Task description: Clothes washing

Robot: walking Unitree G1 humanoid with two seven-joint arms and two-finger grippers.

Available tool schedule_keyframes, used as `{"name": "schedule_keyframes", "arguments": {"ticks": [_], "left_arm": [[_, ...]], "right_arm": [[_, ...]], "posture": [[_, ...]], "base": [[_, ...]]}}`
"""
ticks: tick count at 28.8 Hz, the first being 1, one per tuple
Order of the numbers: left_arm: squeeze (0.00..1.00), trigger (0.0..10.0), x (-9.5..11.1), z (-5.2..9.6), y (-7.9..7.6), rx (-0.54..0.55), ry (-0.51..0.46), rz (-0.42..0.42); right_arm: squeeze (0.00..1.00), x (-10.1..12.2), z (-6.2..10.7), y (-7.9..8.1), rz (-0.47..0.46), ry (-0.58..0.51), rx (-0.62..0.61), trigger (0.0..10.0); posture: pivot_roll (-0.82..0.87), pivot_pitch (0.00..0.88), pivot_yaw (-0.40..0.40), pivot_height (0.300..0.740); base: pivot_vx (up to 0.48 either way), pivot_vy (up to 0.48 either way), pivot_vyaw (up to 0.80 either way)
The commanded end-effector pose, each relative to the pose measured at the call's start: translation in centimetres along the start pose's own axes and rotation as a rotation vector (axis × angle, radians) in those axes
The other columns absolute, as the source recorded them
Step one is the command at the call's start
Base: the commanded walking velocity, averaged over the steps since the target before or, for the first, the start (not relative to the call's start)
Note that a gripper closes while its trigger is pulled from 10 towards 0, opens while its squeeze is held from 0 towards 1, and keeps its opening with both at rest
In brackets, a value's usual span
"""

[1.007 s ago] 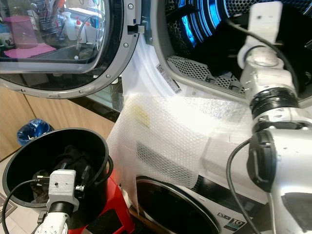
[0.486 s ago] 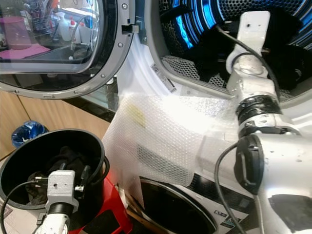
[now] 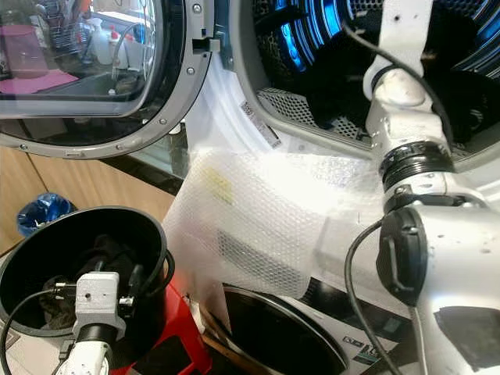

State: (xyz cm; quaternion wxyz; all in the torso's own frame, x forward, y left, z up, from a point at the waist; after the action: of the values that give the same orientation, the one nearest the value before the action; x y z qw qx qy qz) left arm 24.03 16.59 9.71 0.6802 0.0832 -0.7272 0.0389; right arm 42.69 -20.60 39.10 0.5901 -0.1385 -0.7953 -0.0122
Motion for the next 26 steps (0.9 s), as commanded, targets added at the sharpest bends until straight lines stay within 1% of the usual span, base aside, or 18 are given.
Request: {"name": "schedule_keyframes", "arguments": {"ticks": [1,2,3,4,5,6,7,8,12,14,16,18,20,23,24,25,26], "left_arm": [[0.00,10.0,-0.2,0.0,-0.4,-0.008,0.006,-0.006],[0.00,10.0,-0.1,-0.2,-0.4,-0.007,0.000,-0.005],[0.00,10.0,-0.1,-0.2,-0.4,-0.007,0.000,-0.005],[0.00,10.0,0.0,-0.2,-0.4,-0.005,-0.001,-0.005],[0.00,10.0,0.0,-0.2,-0.3,0.002,-0.001,-0.004],[0.00,10.0,0.0,-0.2,-0.3,0.002,-0.001,-0.004],[0.00,10.0,-0.1,-0.1,-0.2,0.003,0.000,-0.004],[0.00,10.0,0.0,-0.1,-0.3,0.003,0.000,-0.004],[0.00,10.0,-0.1,-0.2,-0.3,0.006,0.000,-0.002],[0.00,10.0,0.0,-0.3,-0.3,-0.001,-0.002,-0.005],[0.00,10.0,0.0,-0.3,-0.3,-0.002,-0.002,-0.005],[0.00,10.0,0.0,-0.3,-0.3,-0.004,-0.002,-0.005],[0.00,10.0,0.0,-0.4,-0.4,-0.007,-0.003,-0.004],[0.00,10.0,0.1,-0.5,-0.5,-0.009,-0.005,-0.001],[0.00,10.0,0.1,-0.5,-0.5,-0.009,-0.004,-0.001],[0.00,10.0,0.0,-0.5,-0.6,-0.010,-0.003,0.001],[0.00,10.0,0.0,-0.5,-0.6,-0.010,0.000,0.004]], "right_arm": [[0.00,2.7,-0.2,-1.1,-0.030,-0.089,-0.028,10.0],[0.00,4.3,-0.2,-1.2,-0.093,-0.147,-0.020,10.0],[0.00,4.3,-0.2,-1.2,-0.093,-0.147,-0.020,10.0],[0.00,4.8,-0.1,-1.2,-0.118,-0.165,-0.014,10.0],[0.00,5.5,-0.1,-0.7,-0.191,-0.185,0.037,10.0],[0.00,5.5,-0.1,-0.7,-0.191,-0.185,0.037,10.0],[0.00,5.3,-0.1,-0.2,-0.170,-0.174,0.067,10.0],[0.00,5.2,-0.1,0.0,-0.148,-0.167,0.074,10.0],[0.00,5.1,-0.1,0.1,-0.189,-0.183,0.089,10.0],[0.00,4.3,-0.1,0.7,-0.363,-0.130,0.166,10.0],[0.00,3.9,-0.1,0.9,-0.367,-0.111,0.185,10.0],[0.00,3.1,-0.1,1.1,-0.283,-0.074,0.187,10.0],[0.00,2.5,-0.1,1.0,-0.184,-0.050,0.176,10.0],[0.00,2.1,-0.1,0.4,-0.181,-0.023,0.152,10.0],[0.00,1.7,-0.1,0.2,-0.170,0.000,0.147,10.0],[0.00,0.8,-0.1,0.1,-0.166,0.043,0.149,10.0],[0.00,0.0,0.0,-0.1,-0.181,0.075,0.146,10.0]], "posture": [[0.15,0.000,-0.085,0.740],[0.16,0.000,-0.092,0.740],[0.16,0.000,-0.092,0.740],[0.16,0.000,-0.092,0.740],[0.16,0.000,-0.093,0.740],[0.16,0.000,-0.093,0.740],[0.16,0.000,-0.089,0.740],[0.16,0.000,-0.090,0.740],[0.15,0.000,-0.089,0.740],[0.15,0.000,-0.087,0.740],[0.15,0.000,-0.082,0.740],[0.14,0.000,-0.082,0.740],[0.14,0.000,-0.084,0.740],[0.13,0.000,-0.086,0.740],[0.13,0.000,-0.086,0.740],[0.13,0.000,-0.087,0.740],[0.12,0.000,-0.088,0.740]], "base": [[0.000,0.000,0.00],[0.000,0.000,0.00],[0.000,0.000,0.00],[0.000,0.000,0.00],[0.000,0.000,0.00],[0.000,0.000,0.00],[0.000,0.000,0.00],[0.000,0.000,0.00],[0.000,0.000,0.00],[0.000,0.000,0.00],[0.000,0.000,0.00],[0.000,0.000,0.00],[0.000,0.000,0.00],[0.000,0.000,0.00],[0.000,0.000,0.00],[0.000,0.000,0.00],[0.000,0.000,0.00]]}}
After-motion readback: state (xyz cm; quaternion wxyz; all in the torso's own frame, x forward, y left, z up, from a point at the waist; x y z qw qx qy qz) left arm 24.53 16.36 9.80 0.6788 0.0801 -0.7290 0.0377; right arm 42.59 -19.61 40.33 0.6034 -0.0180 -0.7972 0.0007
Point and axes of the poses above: a point about 5 cm out from each wrist's last joint towards the gripper, its own z axis pointing back from the gripper into the wrist, its own x axis along the axis of the wrist's last joint, y = z × x, the point moved 1 cm from there along -z, pointing out of the wrist towards the gripper, and after that the axes turned 5 degrees about z, right-handed, at the moved point
